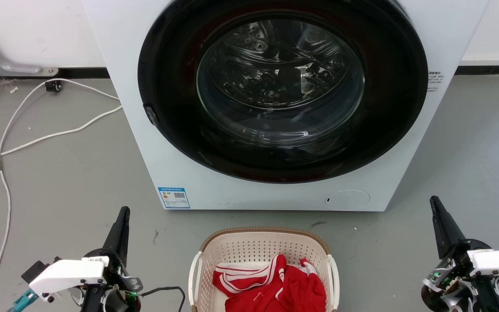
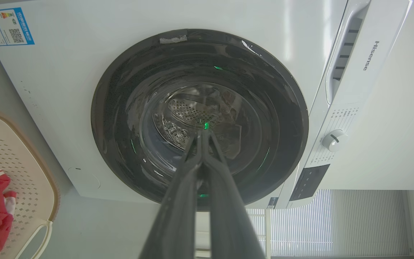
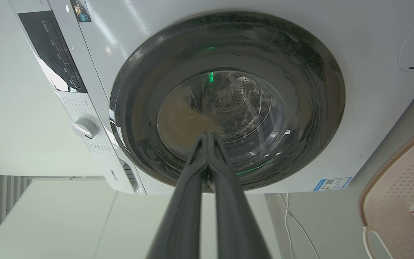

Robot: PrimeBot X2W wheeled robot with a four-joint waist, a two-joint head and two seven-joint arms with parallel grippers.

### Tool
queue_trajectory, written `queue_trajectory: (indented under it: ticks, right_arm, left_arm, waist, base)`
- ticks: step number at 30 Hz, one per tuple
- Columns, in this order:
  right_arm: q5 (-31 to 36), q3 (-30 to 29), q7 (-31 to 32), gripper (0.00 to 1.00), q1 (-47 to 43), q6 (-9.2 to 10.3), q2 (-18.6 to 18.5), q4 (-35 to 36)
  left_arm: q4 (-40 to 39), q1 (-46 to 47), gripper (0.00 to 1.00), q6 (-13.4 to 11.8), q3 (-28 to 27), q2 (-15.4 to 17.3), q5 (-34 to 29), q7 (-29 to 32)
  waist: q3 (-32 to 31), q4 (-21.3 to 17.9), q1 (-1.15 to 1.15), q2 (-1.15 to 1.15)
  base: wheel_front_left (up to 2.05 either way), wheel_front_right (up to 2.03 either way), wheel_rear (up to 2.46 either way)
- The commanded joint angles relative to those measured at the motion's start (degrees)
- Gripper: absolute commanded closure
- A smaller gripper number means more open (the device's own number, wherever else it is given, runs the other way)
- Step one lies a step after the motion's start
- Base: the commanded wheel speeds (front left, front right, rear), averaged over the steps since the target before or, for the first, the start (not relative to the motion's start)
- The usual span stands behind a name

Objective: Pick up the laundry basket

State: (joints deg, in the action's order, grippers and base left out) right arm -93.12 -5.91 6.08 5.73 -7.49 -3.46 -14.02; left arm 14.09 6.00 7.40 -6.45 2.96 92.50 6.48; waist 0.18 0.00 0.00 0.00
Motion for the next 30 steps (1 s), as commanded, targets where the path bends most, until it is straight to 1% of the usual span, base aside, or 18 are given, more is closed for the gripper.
queue_trajectory:
  ticks: [1, 30]
  right_arm:
    - [0.4, -0.1, 0.1, 1.0, 0.9, 0.0, 0.2, -0.1]
    - [0.5, -0.3, 0.4, 1.0, 0.9, 0.0, 0.4, -0.1]
  left_arm:
    - [0.0, 0.5, 1.0, 0.2, -0.2, -0.1, -0.1, 0.2]
    - [0.0, 0.5, 1.0, 0.2, -0.2, -0.1, -0.2, 0.3]
  waist:
    - [0.0, 0.0, 0.0, 0.0]
    - [0.0, 0.0, 0.0, 0.0]
  base:
    - [0.0, 0.0, 0.0]
    - [0.0, 0.0, 0.0]
